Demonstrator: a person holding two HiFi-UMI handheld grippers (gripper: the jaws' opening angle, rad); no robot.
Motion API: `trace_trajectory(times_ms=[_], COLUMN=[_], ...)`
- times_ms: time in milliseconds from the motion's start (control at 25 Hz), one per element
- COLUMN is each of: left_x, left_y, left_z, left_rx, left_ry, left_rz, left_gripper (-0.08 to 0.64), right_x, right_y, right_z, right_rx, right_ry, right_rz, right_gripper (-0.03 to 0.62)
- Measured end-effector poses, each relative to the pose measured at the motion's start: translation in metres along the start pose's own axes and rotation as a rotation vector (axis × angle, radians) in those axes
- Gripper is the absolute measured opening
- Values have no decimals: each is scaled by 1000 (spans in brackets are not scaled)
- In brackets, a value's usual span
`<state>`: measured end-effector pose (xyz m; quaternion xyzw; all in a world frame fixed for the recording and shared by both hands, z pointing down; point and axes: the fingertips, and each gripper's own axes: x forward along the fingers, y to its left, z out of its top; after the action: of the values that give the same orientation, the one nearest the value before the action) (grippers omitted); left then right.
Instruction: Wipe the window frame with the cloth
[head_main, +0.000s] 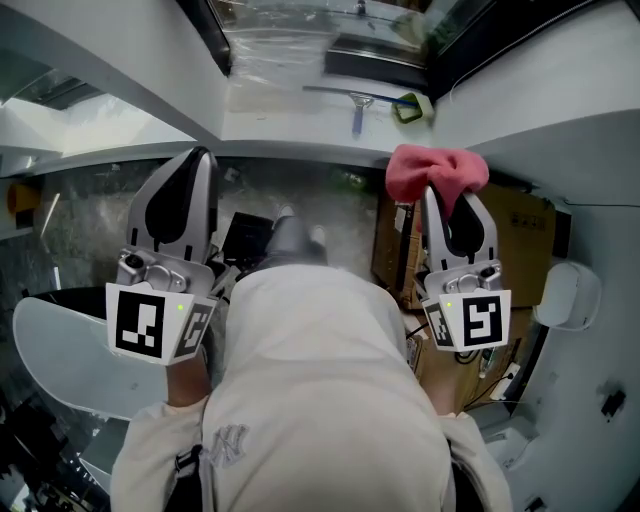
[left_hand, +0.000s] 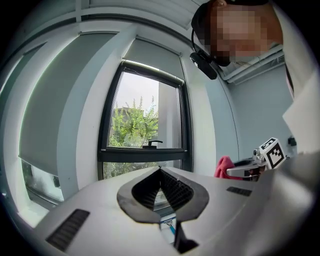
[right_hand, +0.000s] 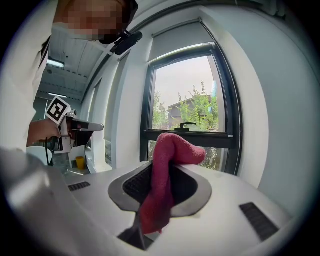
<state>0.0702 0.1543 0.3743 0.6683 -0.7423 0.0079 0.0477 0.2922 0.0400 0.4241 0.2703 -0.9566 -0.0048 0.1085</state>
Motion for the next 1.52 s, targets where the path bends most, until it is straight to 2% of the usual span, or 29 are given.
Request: trace_trajectory(times_ms=[200,360,480,720,1160,1520], left_x=[-4,-7,-13,-19,-15,-19], left_y=[2,9,24,42,29,29], left_z=[0,-1,-4,-9,-8,-7], left_rx=[-7,-21,-13,6,10,7], left_ry=[5,21,45,79,73,65], left_rz=[-7,-29,-8,0,-63,-60], left_gripper=[8,8,8,8,8,8], right_x=[-1,6,10,12,12,11], right_y=[14,26,38,54,51,55], right_z=[5,4,-1,-1,5,7], right_rx=[-6,23,57,58,47,29], right_ry=[5,17,26,32,11,11], right_rz=[10,18,36,37,3,8], right_gripper=[92,92,92,92,92,92])
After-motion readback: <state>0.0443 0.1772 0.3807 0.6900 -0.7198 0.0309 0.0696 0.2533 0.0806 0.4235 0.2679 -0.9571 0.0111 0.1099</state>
